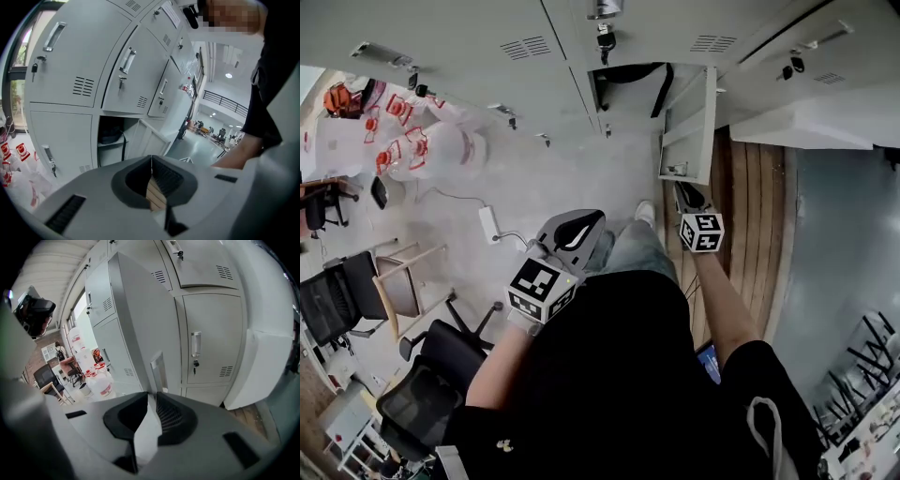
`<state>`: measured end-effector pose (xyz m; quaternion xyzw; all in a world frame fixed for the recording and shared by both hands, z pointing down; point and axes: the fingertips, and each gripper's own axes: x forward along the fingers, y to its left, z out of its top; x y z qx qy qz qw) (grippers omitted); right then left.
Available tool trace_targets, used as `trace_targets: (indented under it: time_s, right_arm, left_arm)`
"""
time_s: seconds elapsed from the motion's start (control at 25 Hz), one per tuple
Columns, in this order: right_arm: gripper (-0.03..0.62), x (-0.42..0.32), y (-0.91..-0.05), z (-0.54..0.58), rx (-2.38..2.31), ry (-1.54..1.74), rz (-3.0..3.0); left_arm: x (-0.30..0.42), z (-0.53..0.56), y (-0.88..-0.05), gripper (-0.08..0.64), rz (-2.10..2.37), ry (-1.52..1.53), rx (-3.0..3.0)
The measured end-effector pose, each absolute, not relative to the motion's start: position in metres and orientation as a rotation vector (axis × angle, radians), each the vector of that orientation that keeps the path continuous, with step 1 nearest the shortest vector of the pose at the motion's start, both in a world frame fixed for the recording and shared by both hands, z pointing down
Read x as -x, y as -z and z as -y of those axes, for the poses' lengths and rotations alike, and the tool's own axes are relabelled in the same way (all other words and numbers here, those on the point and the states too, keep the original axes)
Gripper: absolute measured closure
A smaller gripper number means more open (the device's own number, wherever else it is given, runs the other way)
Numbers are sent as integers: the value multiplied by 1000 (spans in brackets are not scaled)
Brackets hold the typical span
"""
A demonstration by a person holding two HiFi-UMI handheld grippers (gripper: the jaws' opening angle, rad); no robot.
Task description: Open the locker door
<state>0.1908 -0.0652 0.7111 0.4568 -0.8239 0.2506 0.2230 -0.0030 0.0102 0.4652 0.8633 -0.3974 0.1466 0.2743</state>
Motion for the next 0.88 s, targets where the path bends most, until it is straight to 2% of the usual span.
trace_targets:
  time_s: [0.48,0.88]
  right_arm:
    - [532,-262,-700,68,-1372,-725,2179]
    - [546,-261,-639,62,-1257,-678,2239]
  left_arm:
    - [-47,3,-463,537,972,-400,-2357]
    - [-65,22,-458,537,948,-343,-2364]
